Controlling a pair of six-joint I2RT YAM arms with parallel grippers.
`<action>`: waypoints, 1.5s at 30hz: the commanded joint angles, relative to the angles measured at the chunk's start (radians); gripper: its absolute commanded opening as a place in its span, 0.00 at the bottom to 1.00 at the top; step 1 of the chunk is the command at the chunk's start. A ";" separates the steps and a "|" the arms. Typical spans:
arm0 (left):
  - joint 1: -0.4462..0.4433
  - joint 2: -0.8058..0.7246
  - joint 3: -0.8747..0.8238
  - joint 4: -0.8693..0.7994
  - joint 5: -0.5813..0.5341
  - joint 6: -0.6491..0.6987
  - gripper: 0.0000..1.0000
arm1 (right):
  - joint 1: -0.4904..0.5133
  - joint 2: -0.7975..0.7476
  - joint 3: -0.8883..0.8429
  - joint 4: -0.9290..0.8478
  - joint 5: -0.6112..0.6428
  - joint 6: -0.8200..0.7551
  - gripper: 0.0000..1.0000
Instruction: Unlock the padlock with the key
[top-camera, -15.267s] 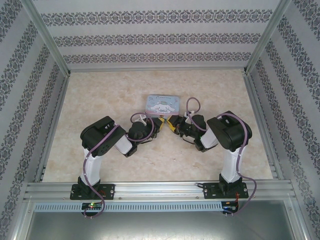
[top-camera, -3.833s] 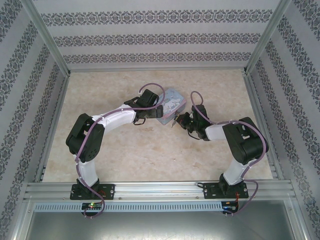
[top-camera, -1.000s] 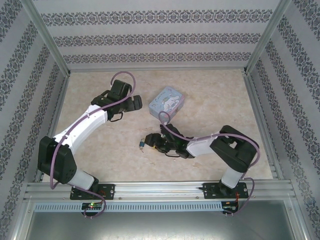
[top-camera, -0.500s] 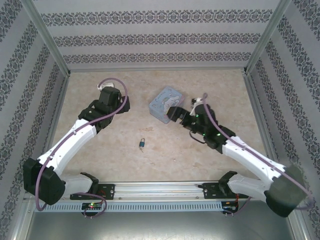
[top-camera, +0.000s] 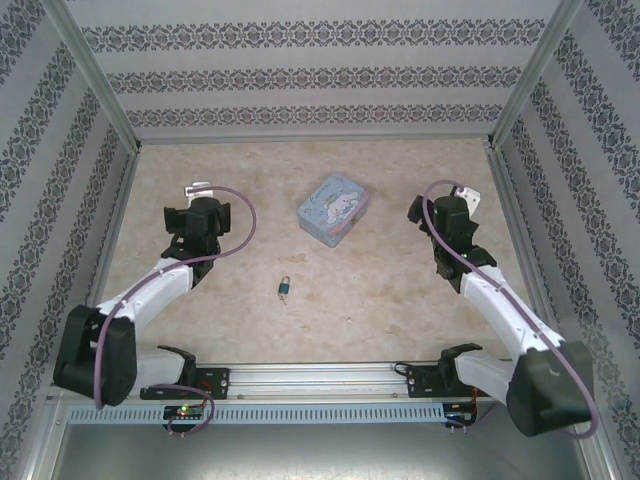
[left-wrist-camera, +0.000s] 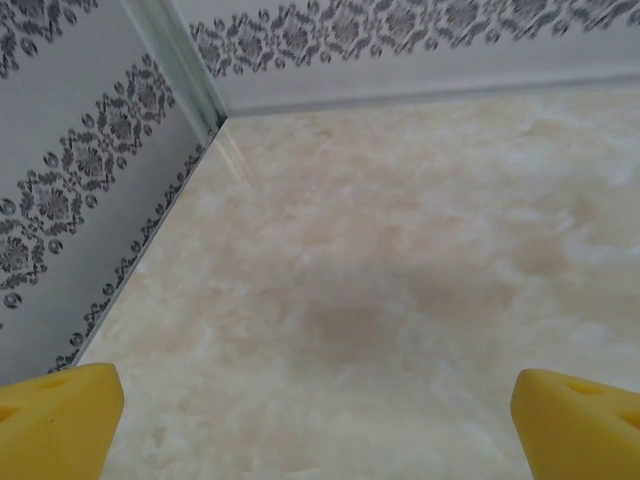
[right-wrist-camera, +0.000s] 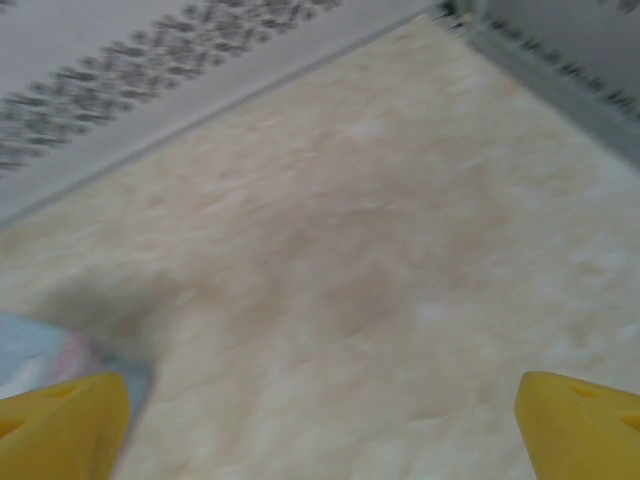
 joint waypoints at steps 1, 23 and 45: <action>0.054 0.058 -0.079 0.213 0.059 0.060 1.00 | -0.043 0.061 -0.031 0.102 0.139 -0.161 0.98; 0.227 0.284 -0.254 0.653 0.525 0.011 0.99 | -0.201 0.403 -0.302 0.955 -0.417 -0.466 0.98; 0.228 0.279 -0.251 0.635 0.530 0.011 1.00 | -0.170 0.387 -0.302 0.931 -0.362 -0.498 0.98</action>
